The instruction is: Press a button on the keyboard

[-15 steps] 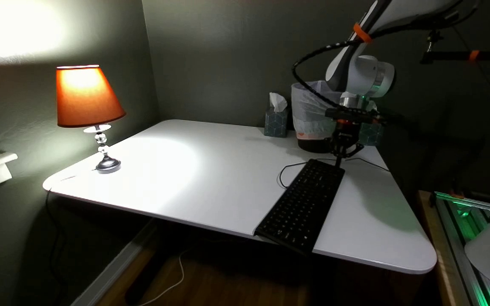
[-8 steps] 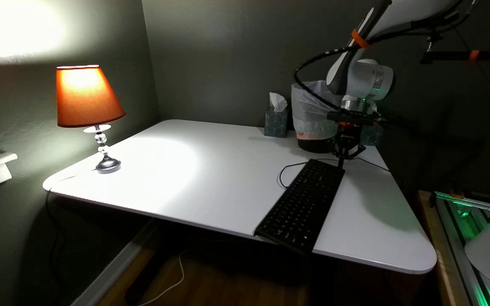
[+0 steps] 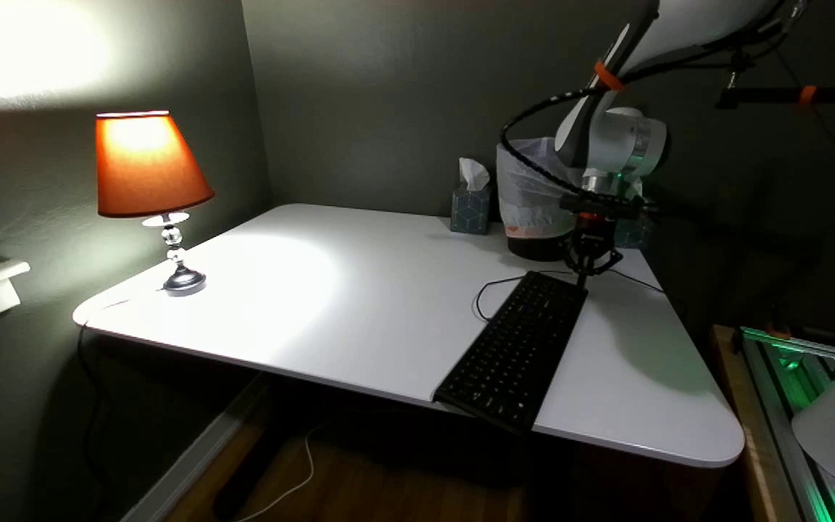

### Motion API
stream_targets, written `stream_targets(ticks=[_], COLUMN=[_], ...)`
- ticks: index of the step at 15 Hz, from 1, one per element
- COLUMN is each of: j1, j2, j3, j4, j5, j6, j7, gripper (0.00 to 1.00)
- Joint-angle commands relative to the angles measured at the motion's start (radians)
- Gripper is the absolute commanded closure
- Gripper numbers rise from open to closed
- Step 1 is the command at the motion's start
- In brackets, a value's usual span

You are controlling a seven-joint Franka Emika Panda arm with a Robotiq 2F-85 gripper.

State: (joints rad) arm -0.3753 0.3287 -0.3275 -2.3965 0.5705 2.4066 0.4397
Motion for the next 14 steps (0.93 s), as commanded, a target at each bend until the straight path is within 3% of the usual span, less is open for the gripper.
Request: stream_targets(ticks=[1, 14], j1=[-0.016, -0.014], j2=[0.034, 0.092], j3=[0.017, 0.04], j4=[0.031, 0.075], j5=[0.043, 0.074], j6=[-0.016, -0.022], j7=[-0.063, -0.106], gripper=[1.0, 1.0])
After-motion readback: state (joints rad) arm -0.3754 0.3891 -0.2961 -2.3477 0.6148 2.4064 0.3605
